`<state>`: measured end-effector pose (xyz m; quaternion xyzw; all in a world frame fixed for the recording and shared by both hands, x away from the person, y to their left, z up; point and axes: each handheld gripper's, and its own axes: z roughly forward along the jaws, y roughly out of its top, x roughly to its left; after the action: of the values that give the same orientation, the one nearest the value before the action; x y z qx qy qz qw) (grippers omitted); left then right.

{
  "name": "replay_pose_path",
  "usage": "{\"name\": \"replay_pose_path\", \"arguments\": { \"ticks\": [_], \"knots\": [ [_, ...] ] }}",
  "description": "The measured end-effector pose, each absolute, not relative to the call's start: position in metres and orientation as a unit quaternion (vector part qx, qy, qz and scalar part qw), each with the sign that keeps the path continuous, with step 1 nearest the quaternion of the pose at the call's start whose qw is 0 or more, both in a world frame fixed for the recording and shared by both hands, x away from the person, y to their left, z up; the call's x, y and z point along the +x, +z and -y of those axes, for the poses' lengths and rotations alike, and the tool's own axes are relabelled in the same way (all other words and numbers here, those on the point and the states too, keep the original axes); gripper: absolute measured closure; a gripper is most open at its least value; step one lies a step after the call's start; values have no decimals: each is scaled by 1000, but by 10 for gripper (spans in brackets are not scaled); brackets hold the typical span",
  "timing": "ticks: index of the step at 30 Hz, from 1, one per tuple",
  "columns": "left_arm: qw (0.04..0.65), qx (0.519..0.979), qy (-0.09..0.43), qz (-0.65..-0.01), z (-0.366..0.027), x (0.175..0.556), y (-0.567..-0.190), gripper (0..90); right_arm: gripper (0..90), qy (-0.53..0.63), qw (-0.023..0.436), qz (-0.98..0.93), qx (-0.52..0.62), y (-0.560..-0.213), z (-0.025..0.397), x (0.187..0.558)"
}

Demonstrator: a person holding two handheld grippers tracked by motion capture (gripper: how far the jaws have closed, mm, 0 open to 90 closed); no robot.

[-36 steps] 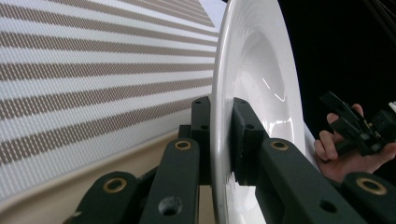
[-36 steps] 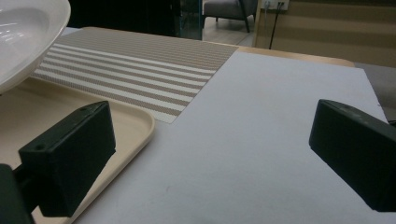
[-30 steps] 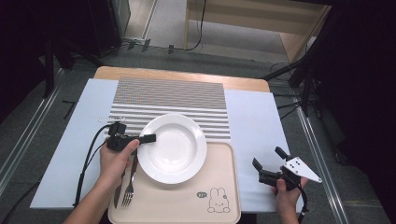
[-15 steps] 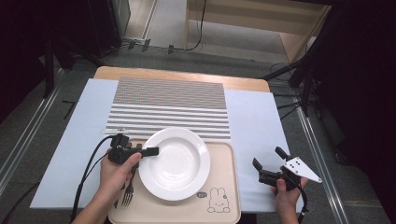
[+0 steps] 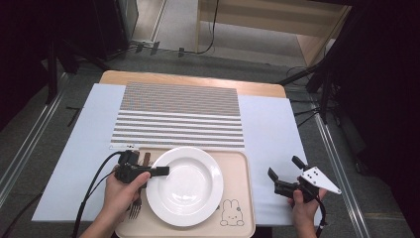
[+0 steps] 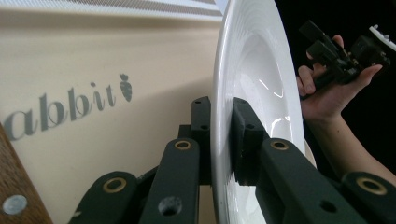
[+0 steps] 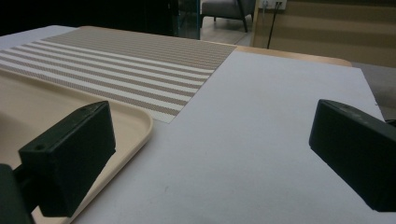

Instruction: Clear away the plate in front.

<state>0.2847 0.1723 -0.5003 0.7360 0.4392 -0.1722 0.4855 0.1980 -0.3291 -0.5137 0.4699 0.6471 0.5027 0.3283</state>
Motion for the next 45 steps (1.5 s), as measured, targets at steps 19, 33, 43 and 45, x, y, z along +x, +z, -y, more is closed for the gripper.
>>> {"name": "replay_pose_path", "arguments": {
  "ticks": [19,33,43,45],
  "knots": [
    [423,786,-147,-426,-156,287,-500,748,0,503,329,-647,470,-514,329,198],
    [389,819,1,-421,-147,279,-490,477,0,501,328,-648,471,-514,329,198],
    [437,810,29,-389,-158,274,-481,400,0,500,329,-647,472,-514,329,198],
    [450,804,38,-387,-161,273,-481,335,0,500,328,-648,472,-514,329,198]
  ]
}}
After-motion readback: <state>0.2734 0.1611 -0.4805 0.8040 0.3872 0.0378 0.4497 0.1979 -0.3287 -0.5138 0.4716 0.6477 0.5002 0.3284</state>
